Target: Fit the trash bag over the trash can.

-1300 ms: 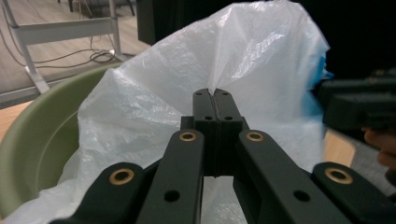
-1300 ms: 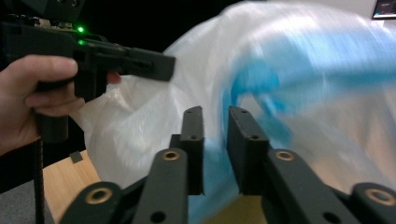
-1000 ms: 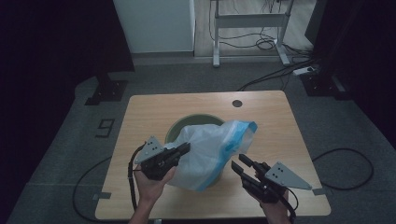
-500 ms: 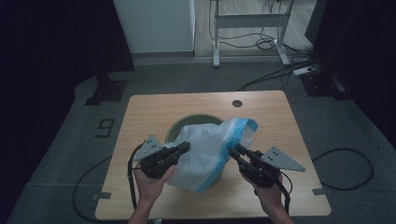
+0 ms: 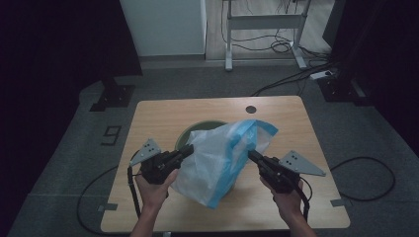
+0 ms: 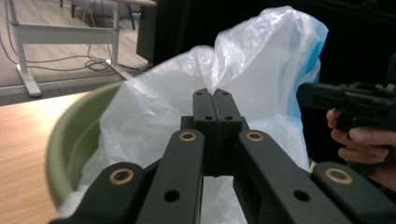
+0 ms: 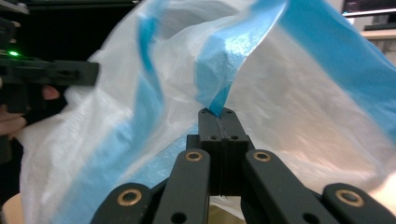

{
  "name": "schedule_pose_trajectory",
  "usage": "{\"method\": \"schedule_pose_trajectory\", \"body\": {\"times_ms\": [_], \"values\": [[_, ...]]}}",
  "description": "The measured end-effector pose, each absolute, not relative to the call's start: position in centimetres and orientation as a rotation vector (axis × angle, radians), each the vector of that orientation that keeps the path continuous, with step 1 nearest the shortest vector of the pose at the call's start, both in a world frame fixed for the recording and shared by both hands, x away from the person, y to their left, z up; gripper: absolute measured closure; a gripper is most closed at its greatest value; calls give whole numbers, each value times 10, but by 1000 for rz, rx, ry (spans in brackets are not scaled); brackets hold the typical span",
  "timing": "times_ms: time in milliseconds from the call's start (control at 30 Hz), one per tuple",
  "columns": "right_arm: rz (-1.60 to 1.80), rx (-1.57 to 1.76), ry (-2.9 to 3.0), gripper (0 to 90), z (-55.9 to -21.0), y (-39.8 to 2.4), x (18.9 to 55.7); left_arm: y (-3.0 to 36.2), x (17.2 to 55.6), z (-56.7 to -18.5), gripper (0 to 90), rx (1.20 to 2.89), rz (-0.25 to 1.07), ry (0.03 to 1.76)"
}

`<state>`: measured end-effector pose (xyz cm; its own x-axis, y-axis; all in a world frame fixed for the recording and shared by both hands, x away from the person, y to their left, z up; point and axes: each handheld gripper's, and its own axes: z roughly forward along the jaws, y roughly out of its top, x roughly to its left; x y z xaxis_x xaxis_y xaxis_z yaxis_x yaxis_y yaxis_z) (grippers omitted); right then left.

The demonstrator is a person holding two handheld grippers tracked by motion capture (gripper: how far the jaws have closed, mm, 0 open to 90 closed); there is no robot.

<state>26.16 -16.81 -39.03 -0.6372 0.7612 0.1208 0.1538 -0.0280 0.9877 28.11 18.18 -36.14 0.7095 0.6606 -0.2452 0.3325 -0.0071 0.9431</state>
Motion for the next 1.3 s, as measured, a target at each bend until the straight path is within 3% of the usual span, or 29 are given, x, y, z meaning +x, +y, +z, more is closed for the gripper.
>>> {"method": "schedule_pose_trajectory", "body": {"times_ms": [533, 900, 1300], "values": [[1610, 1091, 1708, 891, -384, -207, 295, 219, 306, -357, 895, 1506, 348, 883], [1598, 1127, 1750, 891, -412, -229, 266, 240, 271, -385, 895, 1511, 342, 818], [1616, 1151, 1816, 891, -444, -222, 249, 254, 254, -415, 895, 1535, 284, 813]]}}
